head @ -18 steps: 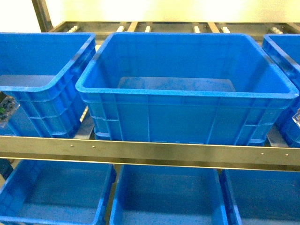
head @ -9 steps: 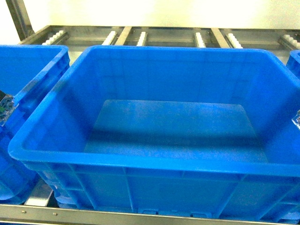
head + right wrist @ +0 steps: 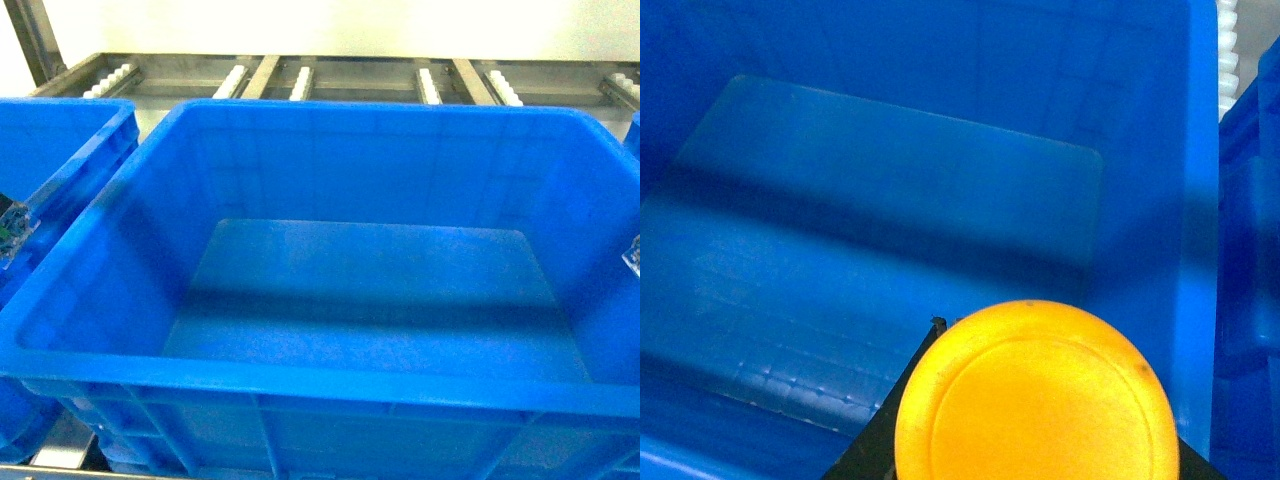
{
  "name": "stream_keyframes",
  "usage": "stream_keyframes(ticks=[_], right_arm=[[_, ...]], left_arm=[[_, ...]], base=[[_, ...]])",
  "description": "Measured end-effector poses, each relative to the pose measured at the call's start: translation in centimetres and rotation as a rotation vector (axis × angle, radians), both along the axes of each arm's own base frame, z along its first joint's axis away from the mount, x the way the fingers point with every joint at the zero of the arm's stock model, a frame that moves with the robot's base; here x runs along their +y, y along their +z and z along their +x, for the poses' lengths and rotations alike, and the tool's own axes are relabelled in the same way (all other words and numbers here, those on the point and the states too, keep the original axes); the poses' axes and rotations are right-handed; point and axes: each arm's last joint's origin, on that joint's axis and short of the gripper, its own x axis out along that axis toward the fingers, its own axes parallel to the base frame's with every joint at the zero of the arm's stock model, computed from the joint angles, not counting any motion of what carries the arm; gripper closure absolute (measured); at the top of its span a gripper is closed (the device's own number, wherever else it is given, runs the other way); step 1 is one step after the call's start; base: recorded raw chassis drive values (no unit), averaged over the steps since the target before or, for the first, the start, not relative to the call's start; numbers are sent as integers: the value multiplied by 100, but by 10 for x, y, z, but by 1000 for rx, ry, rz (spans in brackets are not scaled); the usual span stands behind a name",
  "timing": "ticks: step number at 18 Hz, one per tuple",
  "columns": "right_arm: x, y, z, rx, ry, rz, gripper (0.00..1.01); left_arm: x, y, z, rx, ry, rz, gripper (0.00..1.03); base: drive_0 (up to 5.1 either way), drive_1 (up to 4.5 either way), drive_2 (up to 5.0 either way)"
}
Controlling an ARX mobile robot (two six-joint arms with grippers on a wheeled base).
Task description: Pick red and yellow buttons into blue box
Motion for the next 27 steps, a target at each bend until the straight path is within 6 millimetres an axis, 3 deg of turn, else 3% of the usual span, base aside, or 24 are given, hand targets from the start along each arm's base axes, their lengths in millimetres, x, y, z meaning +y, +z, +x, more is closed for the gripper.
stream_keyframes(ticks=[5, 9, 12, 16, 21, 27], right_arm=[[1, 0, 2, -14, 7, 3, 75], [38, 22, 33, -54, 129, 34, 75], [59, 25, 53, -31, 196, 36, 75], [74, 22, 83, -30, 236, -8, 75], [72, -8, 101, 46, 225, -76, 76], [71, -8, 102, 46, 225, -72, 76]], left_arm=[[0, 0, 0, 0, 0, 0, 80], [0, 0, 0, 0, 0, 0, 80], [0, 0, 0, 0, 0, 0, 80], [0, 0, 0, 0, 0, 0, 80], [0, 0, 0, 0, 0, 0, 80], [0, 0, 0, 0, 0, 0, 80]], base=[[1, 26, -24], [0, 0, 0], [0, 0, 0], [0, 0, 0], [0, 0, 0], [0, 0, 0]])
